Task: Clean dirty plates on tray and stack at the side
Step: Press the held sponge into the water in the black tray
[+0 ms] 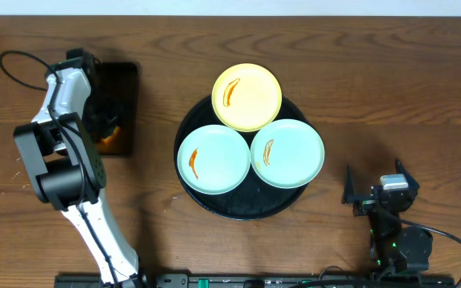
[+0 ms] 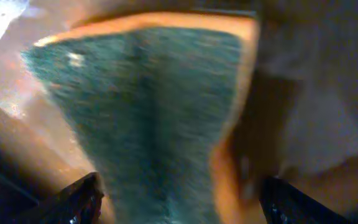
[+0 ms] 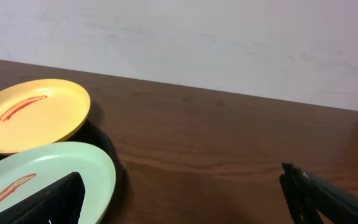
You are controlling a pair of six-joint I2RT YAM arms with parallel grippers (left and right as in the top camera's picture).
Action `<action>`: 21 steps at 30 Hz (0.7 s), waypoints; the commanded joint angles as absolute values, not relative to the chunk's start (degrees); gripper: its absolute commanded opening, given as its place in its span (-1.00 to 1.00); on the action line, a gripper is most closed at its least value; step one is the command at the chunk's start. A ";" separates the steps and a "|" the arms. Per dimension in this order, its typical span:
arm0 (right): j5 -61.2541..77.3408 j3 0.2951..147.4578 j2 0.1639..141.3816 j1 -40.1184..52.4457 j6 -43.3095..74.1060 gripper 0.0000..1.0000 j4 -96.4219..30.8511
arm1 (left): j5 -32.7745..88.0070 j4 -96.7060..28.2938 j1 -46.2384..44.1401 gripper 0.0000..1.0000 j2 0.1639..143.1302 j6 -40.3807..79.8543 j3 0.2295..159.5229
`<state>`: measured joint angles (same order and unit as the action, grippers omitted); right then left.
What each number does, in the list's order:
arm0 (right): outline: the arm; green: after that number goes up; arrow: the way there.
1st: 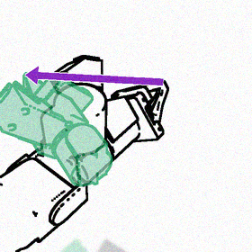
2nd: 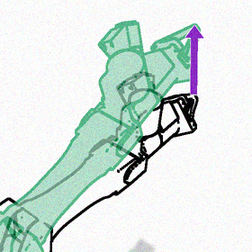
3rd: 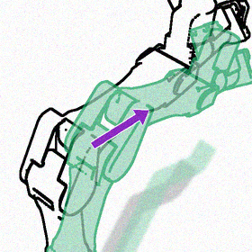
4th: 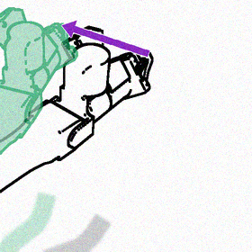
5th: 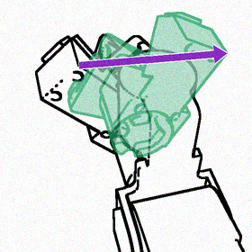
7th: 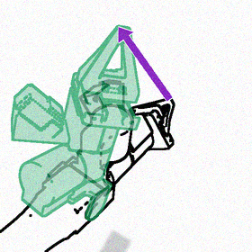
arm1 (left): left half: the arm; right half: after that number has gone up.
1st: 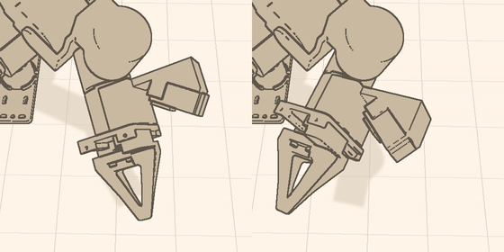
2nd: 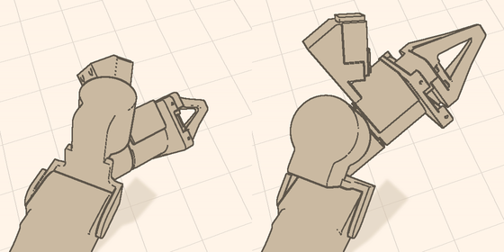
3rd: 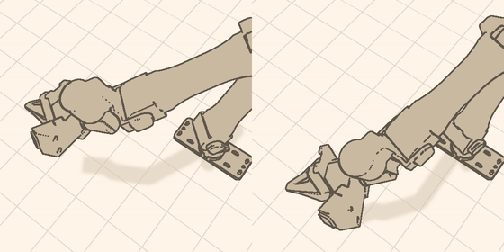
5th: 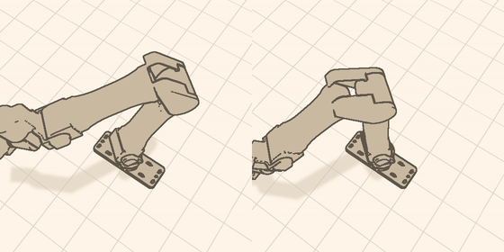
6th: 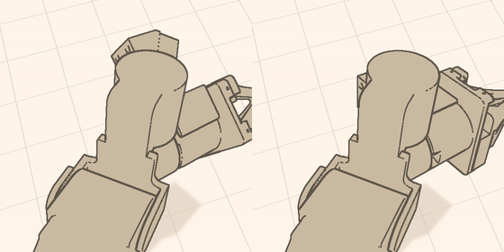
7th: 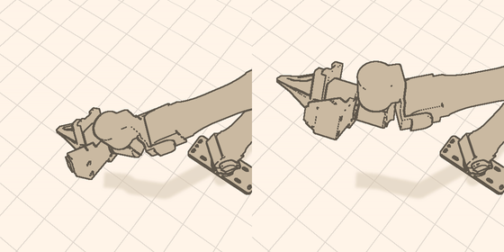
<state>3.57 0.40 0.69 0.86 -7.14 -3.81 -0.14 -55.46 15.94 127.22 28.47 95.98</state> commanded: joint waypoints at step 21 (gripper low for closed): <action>3.44 0.32 0.38 0.40 -7.79 0.98 -4.05 | -1.10 -51.96 18.55 0.76 128.16 28.14 95.70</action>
